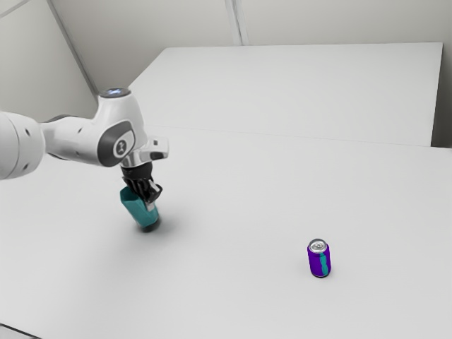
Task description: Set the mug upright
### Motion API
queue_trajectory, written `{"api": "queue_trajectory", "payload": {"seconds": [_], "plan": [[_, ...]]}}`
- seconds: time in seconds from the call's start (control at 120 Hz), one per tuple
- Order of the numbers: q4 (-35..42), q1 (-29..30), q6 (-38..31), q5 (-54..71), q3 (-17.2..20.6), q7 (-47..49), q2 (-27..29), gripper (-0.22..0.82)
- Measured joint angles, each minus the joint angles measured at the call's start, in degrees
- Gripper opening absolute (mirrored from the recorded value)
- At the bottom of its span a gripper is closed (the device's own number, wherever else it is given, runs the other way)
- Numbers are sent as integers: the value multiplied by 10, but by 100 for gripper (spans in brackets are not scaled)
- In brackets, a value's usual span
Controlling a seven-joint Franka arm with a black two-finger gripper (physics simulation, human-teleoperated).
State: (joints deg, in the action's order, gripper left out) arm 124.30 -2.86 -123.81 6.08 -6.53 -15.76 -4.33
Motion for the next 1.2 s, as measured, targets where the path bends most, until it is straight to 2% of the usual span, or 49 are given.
{"api": "queue_trajectory", "payload": {"seconds": [0.492,0.667,0.792,0.967,1.1,1.2], "plan": [[-2,-4,-32,52,6,56,-28,-18],[-2,-3,-33,46,6,63,-28,20],[-3,-3,-34,50,6,65,-24,38],[-15,-2,-30,54,6,66,-10,51],[-44,-4,-9,50,4,67,18,55],[-97,-4,21,45,3,67,30,57]]}}
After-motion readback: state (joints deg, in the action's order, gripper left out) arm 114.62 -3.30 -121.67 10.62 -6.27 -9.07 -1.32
